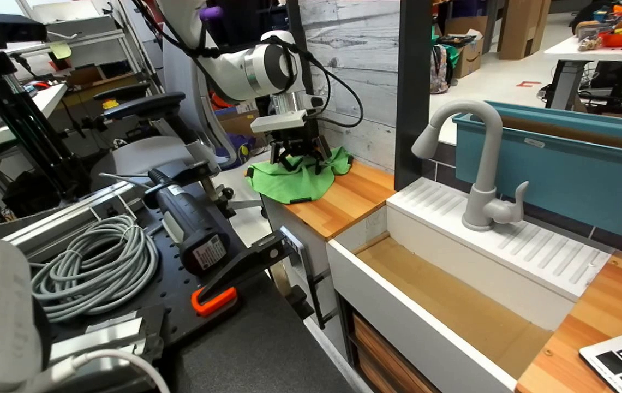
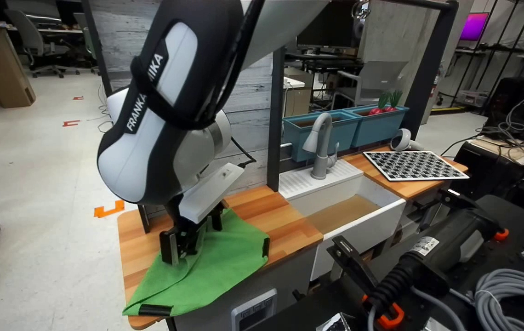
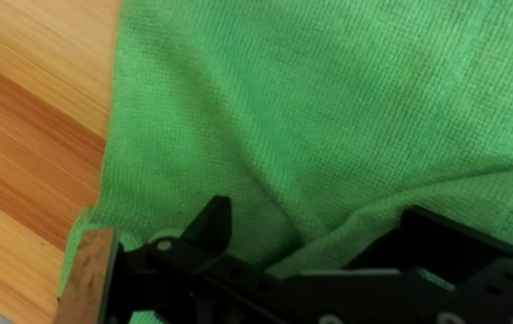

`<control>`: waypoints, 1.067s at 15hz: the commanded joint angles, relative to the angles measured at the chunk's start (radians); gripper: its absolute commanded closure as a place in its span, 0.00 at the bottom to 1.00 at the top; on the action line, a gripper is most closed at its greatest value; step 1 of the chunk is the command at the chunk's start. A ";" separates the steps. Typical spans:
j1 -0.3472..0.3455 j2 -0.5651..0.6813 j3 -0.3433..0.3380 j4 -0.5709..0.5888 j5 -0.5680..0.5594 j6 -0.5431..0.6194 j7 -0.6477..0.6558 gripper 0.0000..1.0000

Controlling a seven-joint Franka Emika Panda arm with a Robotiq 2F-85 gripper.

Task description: Slide the green cloth to the left

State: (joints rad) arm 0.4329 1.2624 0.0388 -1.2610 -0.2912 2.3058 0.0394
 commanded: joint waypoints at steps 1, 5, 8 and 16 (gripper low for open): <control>0.014 0.048 0.007 0.062 -0.002 -0.013 -0.024 0.00; 0.016 0.041 0.007 0.054 0.003 -0.013 -0.020 0.00; 0.007 0.009 0.013 0.028 0.016 -0.021 -0.014 0.00; -0.040 -0.202 0.049 -0.137 0.081 -0.016 -0.009 0.00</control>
State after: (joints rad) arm 0.4198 1.1728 0.0626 -1.2889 -0.2353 2.2939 0.0355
